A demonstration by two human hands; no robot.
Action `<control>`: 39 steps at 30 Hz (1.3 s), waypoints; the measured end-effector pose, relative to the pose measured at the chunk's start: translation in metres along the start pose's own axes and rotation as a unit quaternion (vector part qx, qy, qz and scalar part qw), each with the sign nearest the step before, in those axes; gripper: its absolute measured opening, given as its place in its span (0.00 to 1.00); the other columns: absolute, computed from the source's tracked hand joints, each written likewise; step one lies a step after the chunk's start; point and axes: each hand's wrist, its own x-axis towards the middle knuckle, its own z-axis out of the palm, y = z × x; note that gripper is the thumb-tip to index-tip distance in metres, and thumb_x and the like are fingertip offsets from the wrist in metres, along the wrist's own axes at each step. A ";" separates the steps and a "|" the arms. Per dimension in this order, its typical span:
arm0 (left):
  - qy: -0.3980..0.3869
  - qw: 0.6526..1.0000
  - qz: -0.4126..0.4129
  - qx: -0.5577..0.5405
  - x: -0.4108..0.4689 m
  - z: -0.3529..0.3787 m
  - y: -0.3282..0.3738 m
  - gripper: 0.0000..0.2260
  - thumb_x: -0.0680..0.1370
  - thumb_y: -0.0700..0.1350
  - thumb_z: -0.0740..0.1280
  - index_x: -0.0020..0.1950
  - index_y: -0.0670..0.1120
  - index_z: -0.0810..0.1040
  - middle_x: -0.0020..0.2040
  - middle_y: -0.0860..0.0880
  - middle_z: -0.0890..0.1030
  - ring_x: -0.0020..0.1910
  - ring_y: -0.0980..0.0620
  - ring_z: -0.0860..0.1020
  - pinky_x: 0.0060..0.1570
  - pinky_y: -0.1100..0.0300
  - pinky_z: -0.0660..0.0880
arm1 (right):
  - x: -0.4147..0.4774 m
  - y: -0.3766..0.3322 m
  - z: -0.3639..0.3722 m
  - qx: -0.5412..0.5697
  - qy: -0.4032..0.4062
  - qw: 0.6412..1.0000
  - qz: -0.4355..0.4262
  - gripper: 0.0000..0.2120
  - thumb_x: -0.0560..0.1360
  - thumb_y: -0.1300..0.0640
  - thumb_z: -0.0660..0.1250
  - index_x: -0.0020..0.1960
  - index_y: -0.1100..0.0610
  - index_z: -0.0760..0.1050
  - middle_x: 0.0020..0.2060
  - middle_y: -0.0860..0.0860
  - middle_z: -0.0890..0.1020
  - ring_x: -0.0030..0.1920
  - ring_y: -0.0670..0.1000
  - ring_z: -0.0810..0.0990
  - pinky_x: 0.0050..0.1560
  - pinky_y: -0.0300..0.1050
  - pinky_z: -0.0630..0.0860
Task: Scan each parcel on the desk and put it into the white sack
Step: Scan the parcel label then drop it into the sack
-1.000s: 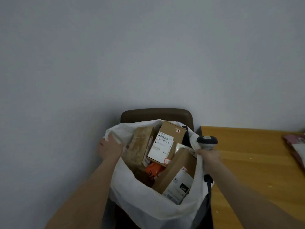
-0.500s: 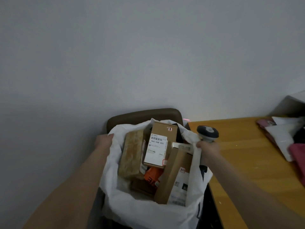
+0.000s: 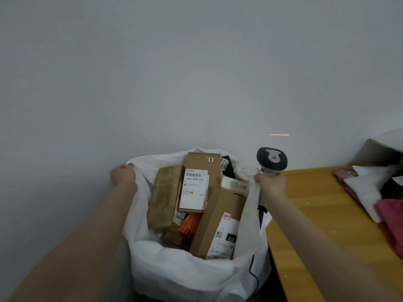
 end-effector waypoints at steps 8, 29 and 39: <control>-0.060 0.997 -0.024 0.048 -0.017 -0.003 -0.064 0.16 0.77 0.34 0.63 0.65 0.40 0.76 0.62 0.42 0.78 0.62 0.44 0.75 0.61 0.59 0.69 | 0.017 0.061 -0.008 -0.170 -0.021 0.985 0.023 0.14 0.72 0.65 0.67 0.34 0.57 0.64 0.29 0.54 0.68 0.29 0.53 0.67 0.29 0.43 0.64; -0.567 0.585 0.204 0.543 -0.220 -0.013 -0.173 0.31 0.67 0.53 0.77 0.66 0.49 0.71 0.62 0.52 0.76 0.58 0.51 0.75 0.55 0.55 0.73 | -0.011 0.096 -0.045 -0.171 -0.163 0.972 -0.006 0.17 0.71 0.63 0.73 0.58 0.63 0.74 0.47 0.58 0.78 0.51 0.60 0.78 0.56 0.60 0.78; -0.391 0.813 0.233 0.364 -0.156 -0.015 -0.101 0.03 0.77 0.44 0.68 0.47 0.47 0.81 0.42 0.55 0.78 0.44 0.56 0.75 0.49 0.62 0.69 | 0.006 0.078 -0.058 -0.080 -0.169 0.982 0.007 0.12 0.72 0.66 0.70 0.54 0.64 0.74 0.44 0.59 0.78 0.47 0.59 0.79 0.42 0.49 0.77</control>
